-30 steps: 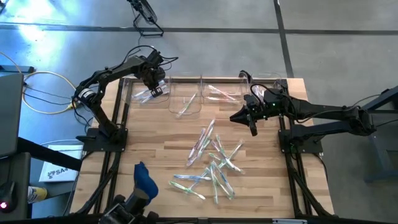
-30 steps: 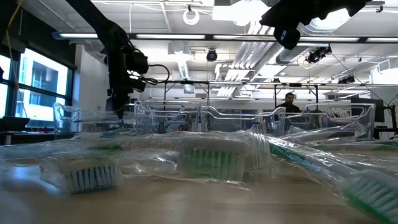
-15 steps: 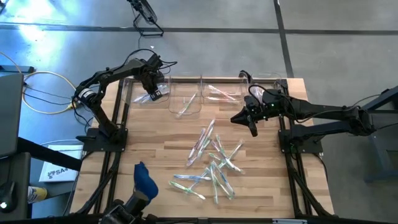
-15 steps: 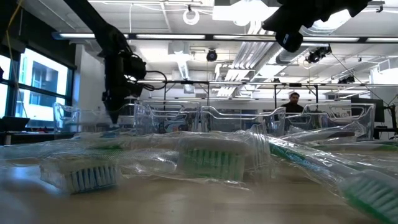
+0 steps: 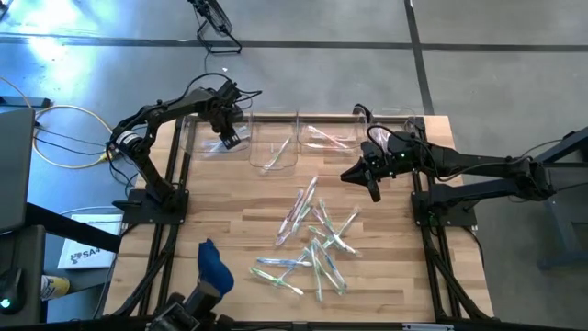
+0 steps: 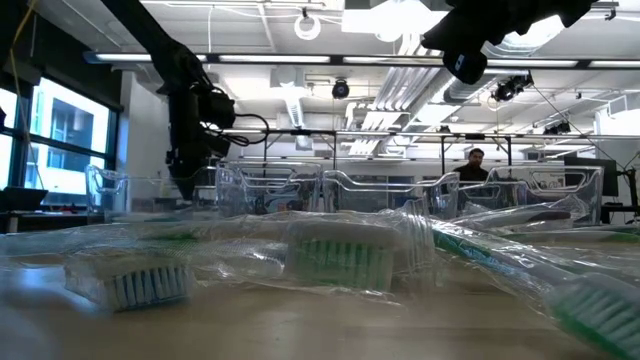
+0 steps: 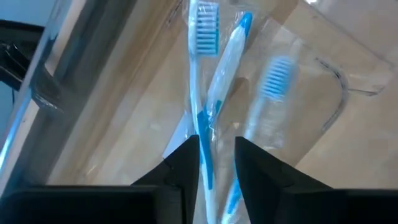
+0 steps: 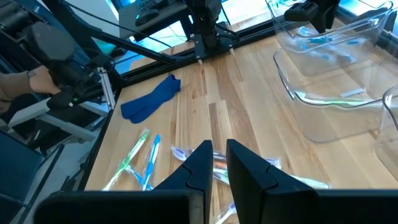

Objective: Pick & Place Toothbrushes
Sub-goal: Put the green toothbrush into the middle left transparent bin

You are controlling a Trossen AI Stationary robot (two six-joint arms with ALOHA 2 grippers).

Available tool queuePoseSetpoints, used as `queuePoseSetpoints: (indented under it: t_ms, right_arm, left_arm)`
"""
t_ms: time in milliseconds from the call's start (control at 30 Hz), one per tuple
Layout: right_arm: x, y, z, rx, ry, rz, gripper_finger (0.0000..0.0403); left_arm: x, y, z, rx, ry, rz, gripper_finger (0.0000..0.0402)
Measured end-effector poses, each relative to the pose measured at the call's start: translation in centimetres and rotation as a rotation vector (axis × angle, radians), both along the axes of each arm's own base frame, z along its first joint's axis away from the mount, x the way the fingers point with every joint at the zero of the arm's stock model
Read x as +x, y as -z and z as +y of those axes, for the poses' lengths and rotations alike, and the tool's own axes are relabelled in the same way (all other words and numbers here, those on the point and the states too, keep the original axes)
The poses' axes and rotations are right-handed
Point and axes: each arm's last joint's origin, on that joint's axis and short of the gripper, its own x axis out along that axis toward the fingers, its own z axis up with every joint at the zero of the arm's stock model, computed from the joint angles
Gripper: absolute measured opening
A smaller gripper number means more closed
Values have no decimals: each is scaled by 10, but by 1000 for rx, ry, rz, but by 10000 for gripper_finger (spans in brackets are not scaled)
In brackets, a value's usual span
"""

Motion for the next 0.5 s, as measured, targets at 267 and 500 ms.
queuePoseSetpoints:
  t_ms: [267, 500]
  right_arm:
    - [0, 0, 0, 0, 0, -1, 39]
    - [0, 0, 0, 0, 0, -1, 39]
  left_arm:
    - [3, -10, 3, 15, 30, -14, 105]
    - [10, -26, -3, 15, 61, -55, 104]
